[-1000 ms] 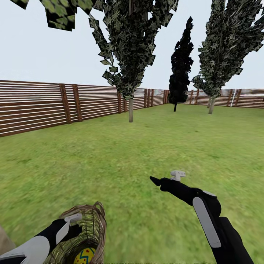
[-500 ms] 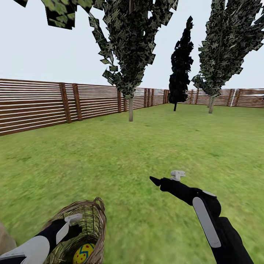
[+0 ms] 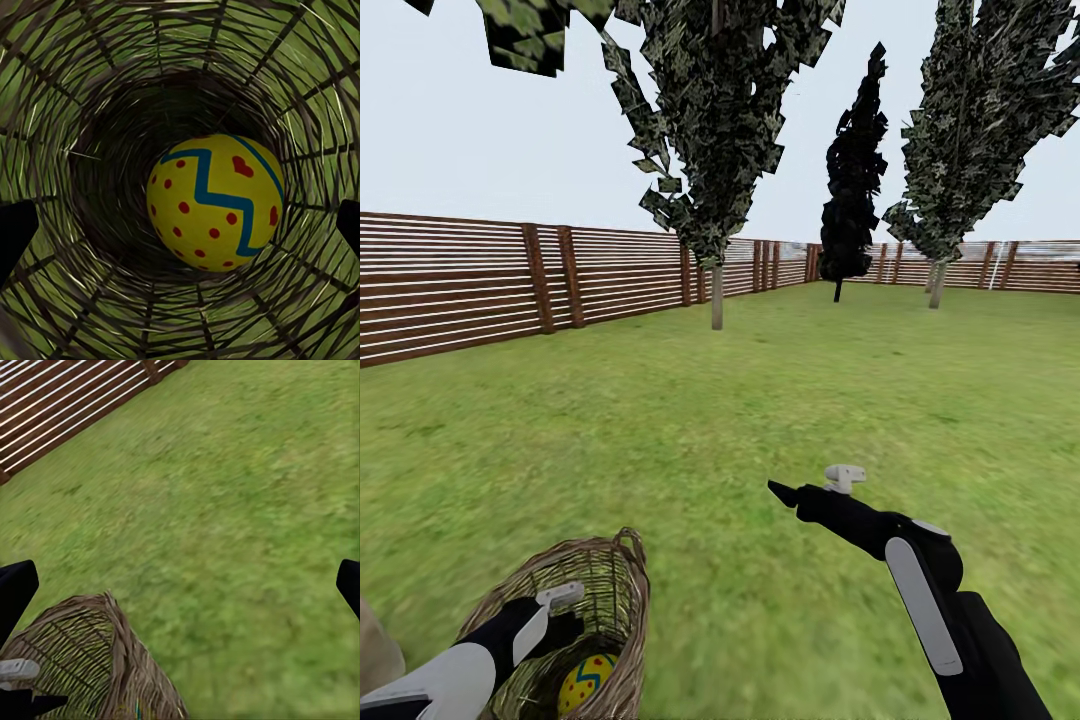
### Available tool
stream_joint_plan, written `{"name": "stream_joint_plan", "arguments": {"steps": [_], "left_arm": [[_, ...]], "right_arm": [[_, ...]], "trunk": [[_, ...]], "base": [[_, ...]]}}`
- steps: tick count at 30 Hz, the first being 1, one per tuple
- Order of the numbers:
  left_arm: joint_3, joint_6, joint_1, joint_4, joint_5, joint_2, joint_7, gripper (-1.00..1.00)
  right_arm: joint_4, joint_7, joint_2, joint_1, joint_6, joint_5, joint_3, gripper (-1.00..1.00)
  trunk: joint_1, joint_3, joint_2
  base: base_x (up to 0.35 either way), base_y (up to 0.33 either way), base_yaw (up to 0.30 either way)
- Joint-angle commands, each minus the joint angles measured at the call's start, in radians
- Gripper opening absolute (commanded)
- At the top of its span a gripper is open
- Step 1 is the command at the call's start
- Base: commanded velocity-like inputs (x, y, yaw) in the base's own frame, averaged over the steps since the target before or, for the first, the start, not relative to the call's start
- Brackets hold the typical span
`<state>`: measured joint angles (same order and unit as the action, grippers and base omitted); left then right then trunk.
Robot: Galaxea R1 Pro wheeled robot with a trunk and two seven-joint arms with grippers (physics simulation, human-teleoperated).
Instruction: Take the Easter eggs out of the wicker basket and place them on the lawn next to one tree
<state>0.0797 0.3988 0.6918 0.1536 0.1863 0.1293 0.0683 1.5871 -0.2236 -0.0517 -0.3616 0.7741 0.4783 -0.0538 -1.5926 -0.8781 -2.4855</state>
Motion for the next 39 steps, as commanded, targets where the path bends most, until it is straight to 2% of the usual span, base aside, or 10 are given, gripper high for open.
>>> {"name": "stream_joint_plan", "arguments": {"steps": [1, 3, 19, 23, 29, 39], "left_arm": [[0.008, 0.006, 0.0, 0.002, 0.007, 0.0, 0.005, 1.0], [0.008, 0.006, 0.0, 0.002, 0.007, 0.0, 0.005, 1.0], [0.007, 0.006, 0.0, 0.002, 0.007, 0.0, 0.005, 1.0], [0.007, 0.006, 0.0, 0.003, 0.007, 0.0, 0.005, 1.0], [0.006, 0.006, 0.0, 0.003, 0.007, 0.0, 0.005, 1.0], [0.006, 0.005, 0.0, 0.003, 0.007, 0.0, 0.004, 1.0]], "right_arm": [[0.001, -0.003, 0.0, -0.001, 0.004, -0.003, 0.0, 1.0], [0.001, -0.003, 0.0, -0.001, 0.004, -0.003, -0.001, 1.0], [0.001, -0.003, 0.0, 0.0, 0.004, -0.003, -0.001, 1.0], [0.001, -0.004, 0.0, 0.0, 0.004, -0.003, -0.002, 1.0], [0.001, -0.005, 0.0, -0.001, 0.004, -0.002, -0.002, 1.0], [0.001, -0.005, 0.0, 0.0, 0.004, -0.003, -0.002, 1.0]], "trunk": [[0.0, -0.001, 0.0], [-0.007, -0.007, -0.014], [-0.015, -0.069, -0.018], [-0.015, -0.069, -0.018], [-0.017, -0.092, -0.02], [-0.017, -0.092, -0.02]], "base": [[0.0, 0.0, 0.0], [0.0, 0.0, 0.0], [0.0, 0.0, 0.0], [0.0, 0.0, 0.0], [0.0, 0.0, 0.0], [0.0, 0.0, 0.0]]}}
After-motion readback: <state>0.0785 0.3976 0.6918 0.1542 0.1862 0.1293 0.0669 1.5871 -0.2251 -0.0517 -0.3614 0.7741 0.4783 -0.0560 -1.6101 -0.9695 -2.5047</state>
